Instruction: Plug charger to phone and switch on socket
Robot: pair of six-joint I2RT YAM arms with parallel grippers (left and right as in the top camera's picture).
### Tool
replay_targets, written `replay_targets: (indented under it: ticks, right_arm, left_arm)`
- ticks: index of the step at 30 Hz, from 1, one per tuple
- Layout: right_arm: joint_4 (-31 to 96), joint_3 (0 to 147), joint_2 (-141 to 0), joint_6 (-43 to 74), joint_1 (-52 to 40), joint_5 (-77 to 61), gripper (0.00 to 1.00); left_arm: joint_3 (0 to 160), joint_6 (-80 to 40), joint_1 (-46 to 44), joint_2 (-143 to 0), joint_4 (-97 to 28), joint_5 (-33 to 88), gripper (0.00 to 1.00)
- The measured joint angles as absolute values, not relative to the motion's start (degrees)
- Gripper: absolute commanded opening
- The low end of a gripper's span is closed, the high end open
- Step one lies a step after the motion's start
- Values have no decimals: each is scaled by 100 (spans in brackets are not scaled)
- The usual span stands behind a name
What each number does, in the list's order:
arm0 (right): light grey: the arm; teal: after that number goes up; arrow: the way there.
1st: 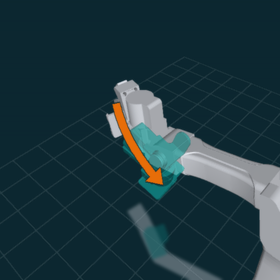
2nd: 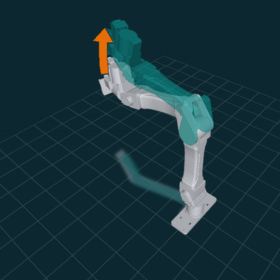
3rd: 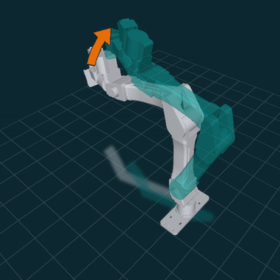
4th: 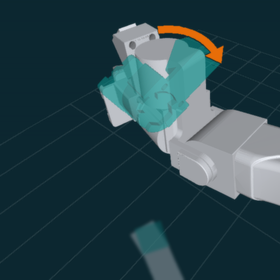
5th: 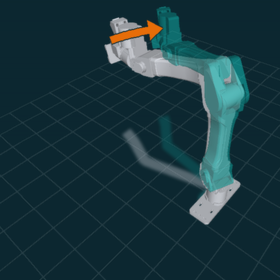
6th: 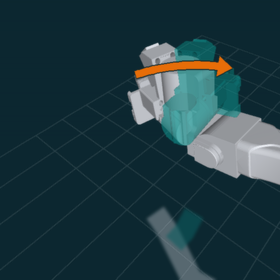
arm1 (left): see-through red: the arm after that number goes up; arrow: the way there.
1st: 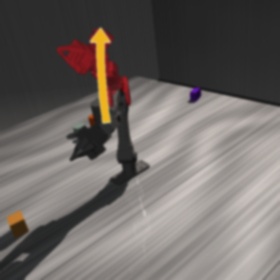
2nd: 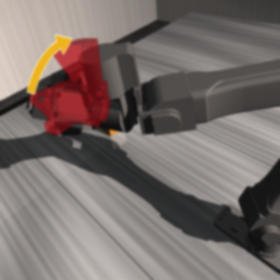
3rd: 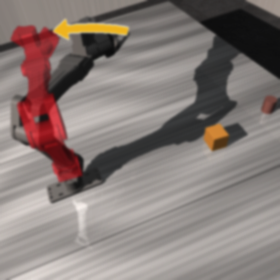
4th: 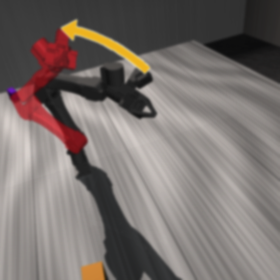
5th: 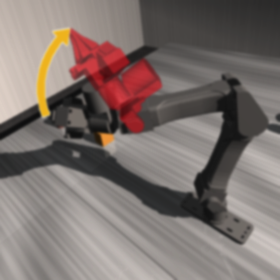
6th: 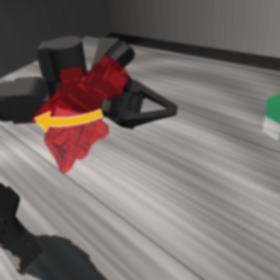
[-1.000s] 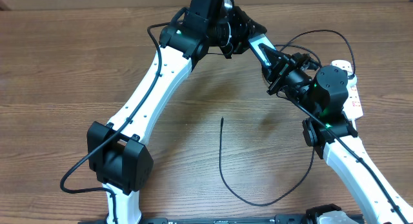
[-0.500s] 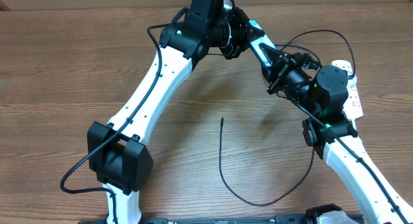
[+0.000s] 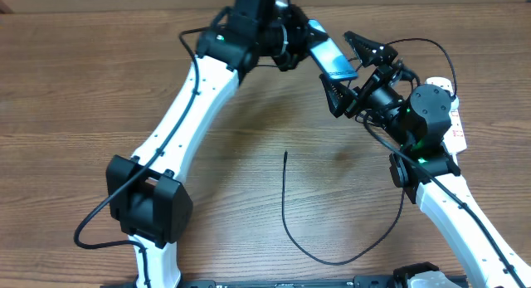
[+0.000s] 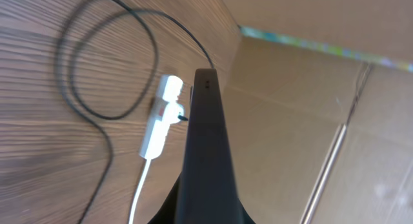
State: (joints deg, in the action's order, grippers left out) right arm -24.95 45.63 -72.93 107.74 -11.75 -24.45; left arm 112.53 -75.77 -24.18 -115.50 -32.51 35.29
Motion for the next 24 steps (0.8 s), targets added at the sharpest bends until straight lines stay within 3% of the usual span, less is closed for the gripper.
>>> replay_targets:
  ticks: [7, 16, 24]
  right_arm:
    - [-2231, 4565, -7290, 9190, -1017, -2856, 100]
    - [-720, 4574, -7290, 7135, -867, -3068, 100]
    - [331, 4622, -7290, 5124, -947, -2816, 99]
  left_arm:
    - [11253, -6860, -1500, -11550, -3793, 3806, 4]
    - [11253, -5330, -176, -11550, -4244, 5227, 4]
    - [11253, -4224, 189, -11550, -4657, 5883, 4]
